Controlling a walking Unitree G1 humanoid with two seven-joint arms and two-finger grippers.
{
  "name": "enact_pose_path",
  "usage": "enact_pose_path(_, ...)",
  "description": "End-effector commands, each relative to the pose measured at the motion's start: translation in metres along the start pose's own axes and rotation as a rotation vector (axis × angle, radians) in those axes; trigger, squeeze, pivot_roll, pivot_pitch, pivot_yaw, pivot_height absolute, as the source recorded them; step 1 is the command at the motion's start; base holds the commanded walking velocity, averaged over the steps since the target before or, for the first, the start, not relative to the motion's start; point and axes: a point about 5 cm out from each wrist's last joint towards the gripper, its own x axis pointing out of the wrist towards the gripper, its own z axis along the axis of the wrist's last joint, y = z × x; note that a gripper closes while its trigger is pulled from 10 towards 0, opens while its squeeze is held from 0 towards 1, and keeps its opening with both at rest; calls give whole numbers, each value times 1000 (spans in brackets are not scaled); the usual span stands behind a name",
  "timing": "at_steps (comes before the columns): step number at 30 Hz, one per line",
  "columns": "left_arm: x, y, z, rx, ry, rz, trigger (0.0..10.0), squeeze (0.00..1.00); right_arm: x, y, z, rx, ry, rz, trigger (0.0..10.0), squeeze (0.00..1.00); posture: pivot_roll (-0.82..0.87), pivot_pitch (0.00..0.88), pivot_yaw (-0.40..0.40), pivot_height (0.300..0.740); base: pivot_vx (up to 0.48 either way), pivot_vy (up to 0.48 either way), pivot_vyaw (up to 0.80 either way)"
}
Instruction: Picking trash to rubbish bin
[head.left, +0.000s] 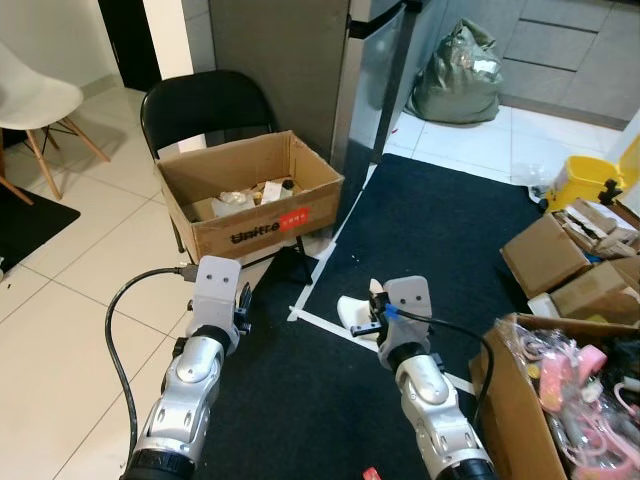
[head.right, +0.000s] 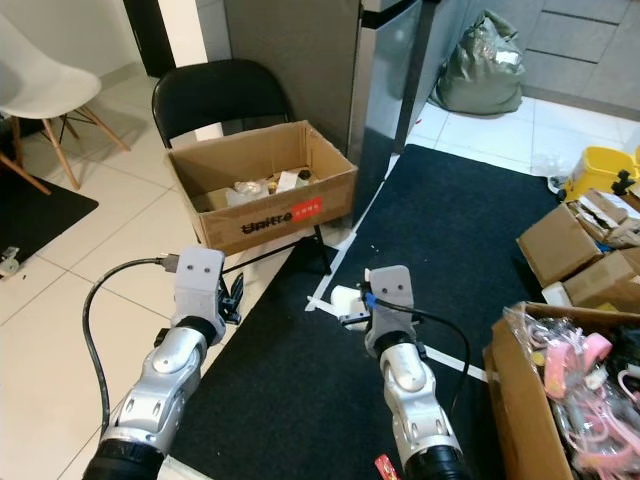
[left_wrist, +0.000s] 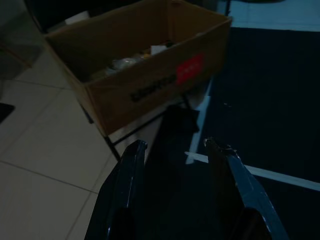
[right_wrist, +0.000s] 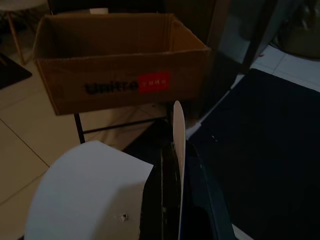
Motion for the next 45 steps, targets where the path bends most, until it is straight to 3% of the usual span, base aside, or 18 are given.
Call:
enact_pose_path(1,-1,-1,-2,6,3,-7,10000,82,-3,-4,-6,1,20,-14,10000,0,-13,94,1,740,375,0,0)
enact_pose_path(35,-3,-2,-1,-1,-5,0,10000,78,0,1,-4,10,15,17,10000,0,-4,96,-14,740,374,0,0)
enact_pose_path(45,-3,-1,-1,0,-9,2,10000,82,3,2,-2,-25,9,30,10000,0,-2,79,-22,740,376,0,0)
